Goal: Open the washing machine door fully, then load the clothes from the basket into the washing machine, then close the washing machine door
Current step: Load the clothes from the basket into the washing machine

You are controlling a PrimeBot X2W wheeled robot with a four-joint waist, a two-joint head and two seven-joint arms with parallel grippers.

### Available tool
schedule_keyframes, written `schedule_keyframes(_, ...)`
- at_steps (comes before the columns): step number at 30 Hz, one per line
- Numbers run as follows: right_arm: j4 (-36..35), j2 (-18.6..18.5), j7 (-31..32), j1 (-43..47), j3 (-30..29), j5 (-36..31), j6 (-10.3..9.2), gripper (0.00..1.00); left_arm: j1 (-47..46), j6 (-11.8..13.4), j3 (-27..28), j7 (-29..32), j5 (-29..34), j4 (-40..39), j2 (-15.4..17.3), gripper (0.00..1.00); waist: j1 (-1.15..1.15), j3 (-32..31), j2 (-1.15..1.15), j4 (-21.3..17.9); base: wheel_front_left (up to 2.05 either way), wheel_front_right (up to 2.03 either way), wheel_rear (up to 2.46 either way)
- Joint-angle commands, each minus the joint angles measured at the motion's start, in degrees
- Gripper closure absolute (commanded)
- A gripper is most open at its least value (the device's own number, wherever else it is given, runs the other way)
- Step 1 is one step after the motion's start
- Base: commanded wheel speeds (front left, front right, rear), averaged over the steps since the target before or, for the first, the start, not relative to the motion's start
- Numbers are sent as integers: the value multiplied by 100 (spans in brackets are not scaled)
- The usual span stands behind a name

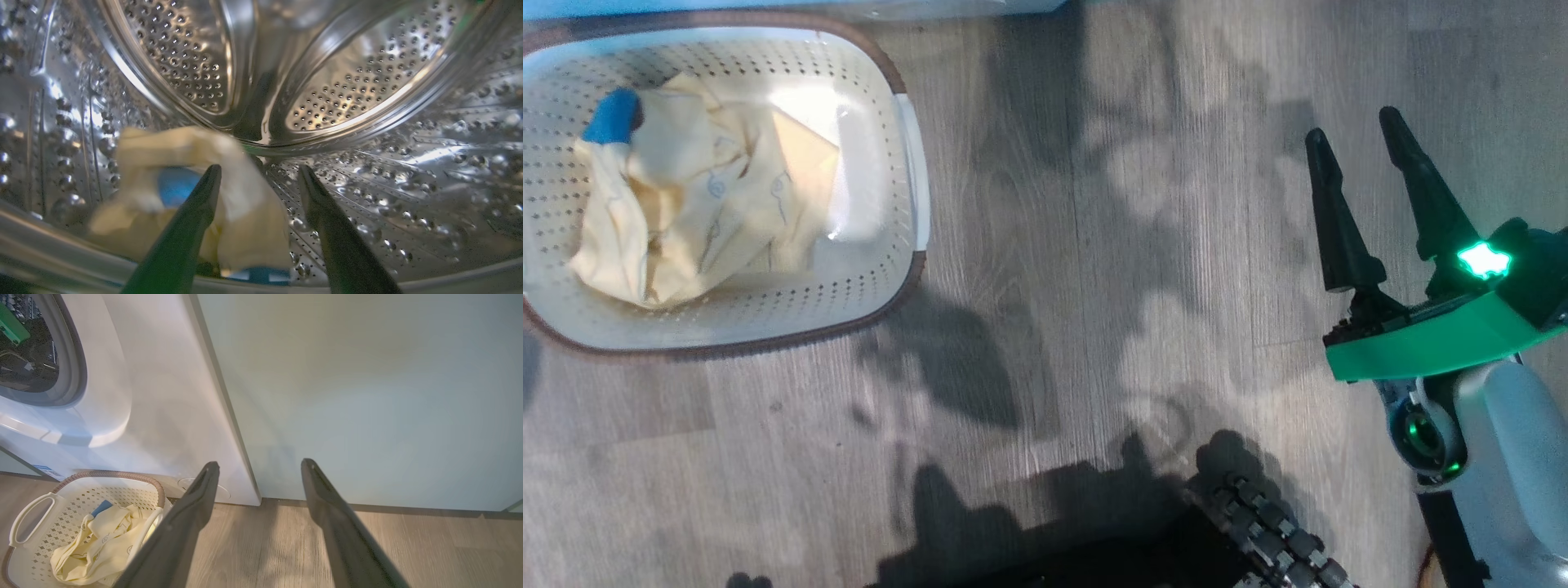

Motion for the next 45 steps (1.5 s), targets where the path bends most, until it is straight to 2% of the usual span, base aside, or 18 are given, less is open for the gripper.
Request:
schedule_keyframes(1, -128, -92, -55, 208, 25, -33, 2, 0, -139, -6, -62, -13, 69, -119, 151, 0, 0, -101, 0, 58, 0, 0, 0)
schedule_keyframes(12, -66, -97, -55, 456, -118, -63, 2, 0, 841, -6, -220, -13, -115, -148, -111, 0, 0, -844, 0, 302, 0, 0, 0)
schedule_keyframes(23, 39, -157, -55, 828, -188, -65, 2, 0, 2175, -6, -248, -13, -308, -710, -236, 0, 0, -1721, 0, 499, 0, 0, 0)
schedule_keyframes(33, 115, -186, -55, 1212, -272, -57, 2, 0, 3588, -3, 10, -13, -137, -1474, -271, 0, 0, -2391, 0, 615, 0, 0, 0)
schedule_keyframes(39, 132, -195, -55, 1417, -358, -55, 2, 0, 4619, 90, 312, -13, 68, -2109, -397, 0, 0, -2778, 0, 722, 0, 0, 0)
schedule_keyframes(45, 151, -199, -55, 1633, -432, -62, 2, 0, 5617, 78, 640, -13, 208, -2712, -542, 0, 0, -3118, 0, 828, 0, 0, 0)
